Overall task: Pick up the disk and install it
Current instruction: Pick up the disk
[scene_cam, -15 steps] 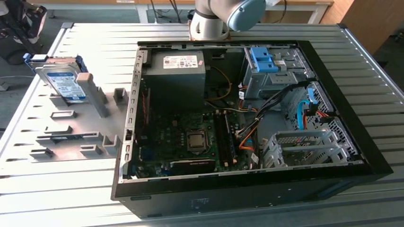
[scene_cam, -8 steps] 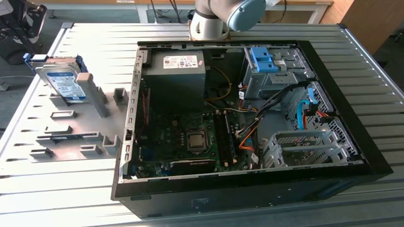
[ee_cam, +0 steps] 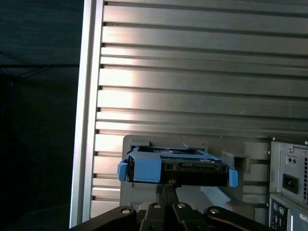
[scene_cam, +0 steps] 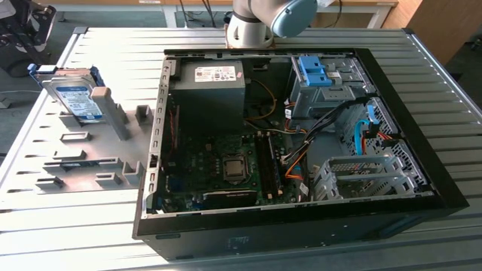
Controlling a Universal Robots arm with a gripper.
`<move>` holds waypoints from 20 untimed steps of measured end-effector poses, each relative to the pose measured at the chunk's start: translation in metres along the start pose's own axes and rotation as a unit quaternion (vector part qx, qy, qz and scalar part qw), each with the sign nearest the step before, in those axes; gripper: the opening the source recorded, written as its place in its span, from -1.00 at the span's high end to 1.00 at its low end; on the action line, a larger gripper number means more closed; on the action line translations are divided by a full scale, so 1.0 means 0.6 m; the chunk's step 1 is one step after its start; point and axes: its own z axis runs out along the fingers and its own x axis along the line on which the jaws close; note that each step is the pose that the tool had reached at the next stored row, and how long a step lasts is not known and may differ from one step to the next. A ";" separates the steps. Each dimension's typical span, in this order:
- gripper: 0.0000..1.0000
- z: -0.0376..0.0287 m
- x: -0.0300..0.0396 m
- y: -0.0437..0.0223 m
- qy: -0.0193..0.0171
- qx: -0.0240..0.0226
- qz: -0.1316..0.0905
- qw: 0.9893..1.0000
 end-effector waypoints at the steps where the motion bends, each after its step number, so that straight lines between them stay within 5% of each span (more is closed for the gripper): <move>1: 0.79 0.000 0.000 0.000 0.000 0.000 0.000 1.000; 20: 0.79 0.000 0.000 0.000 0.001 0.000 -0.025 1.000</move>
